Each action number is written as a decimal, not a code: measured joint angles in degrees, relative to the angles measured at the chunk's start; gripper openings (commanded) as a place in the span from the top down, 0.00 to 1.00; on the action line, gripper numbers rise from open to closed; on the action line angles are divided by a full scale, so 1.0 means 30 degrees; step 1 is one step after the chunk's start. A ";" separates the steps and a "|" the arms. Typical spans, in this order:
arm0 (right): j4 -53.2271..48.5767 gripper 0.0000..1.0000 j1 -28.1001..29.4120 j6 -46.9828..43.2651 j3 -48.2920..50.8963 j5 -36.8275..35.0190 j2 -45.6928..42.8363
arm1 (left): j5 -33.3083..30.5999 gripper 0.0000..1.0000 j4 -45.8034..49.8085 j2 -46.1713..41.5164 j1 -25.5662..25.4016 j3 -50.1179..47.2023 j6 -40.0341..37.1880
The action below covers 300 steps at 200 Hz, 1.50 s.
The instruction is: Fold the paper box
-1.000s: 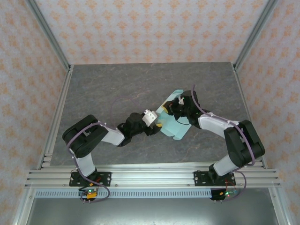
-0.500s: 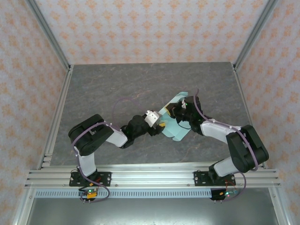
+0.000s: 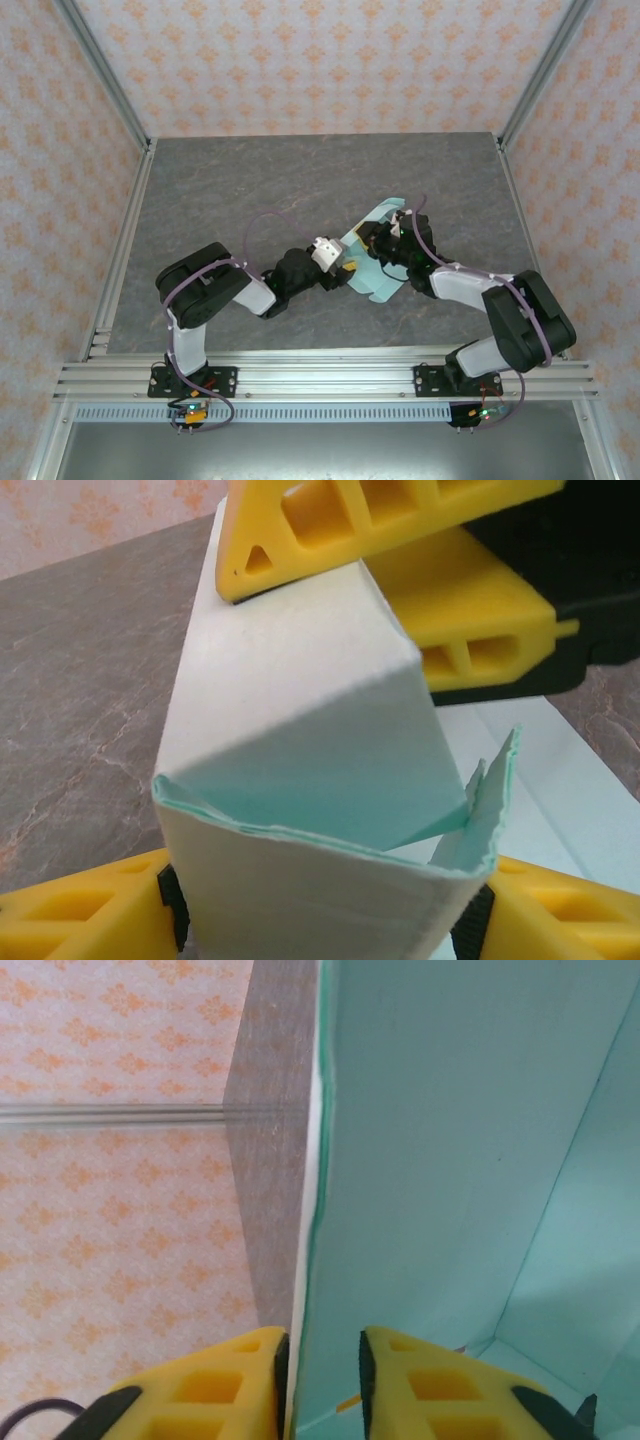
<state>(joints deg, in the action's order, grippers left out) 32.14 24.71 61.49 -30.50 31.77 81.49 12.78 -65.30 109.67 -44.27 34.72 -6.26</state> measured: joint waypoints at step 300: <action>0.2710 0.57 -0.1013 0.0984 0.1989 0.0058 -0.0692 | -0.2295 0.46 0.0262 0.2259 -0.1370 0.2914 0.0051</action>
<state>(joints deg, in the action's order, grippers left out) 40.27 21.67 64.45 -24.53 31.94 79.42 5.89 -64.51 116.44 -48.38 43.46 -6.11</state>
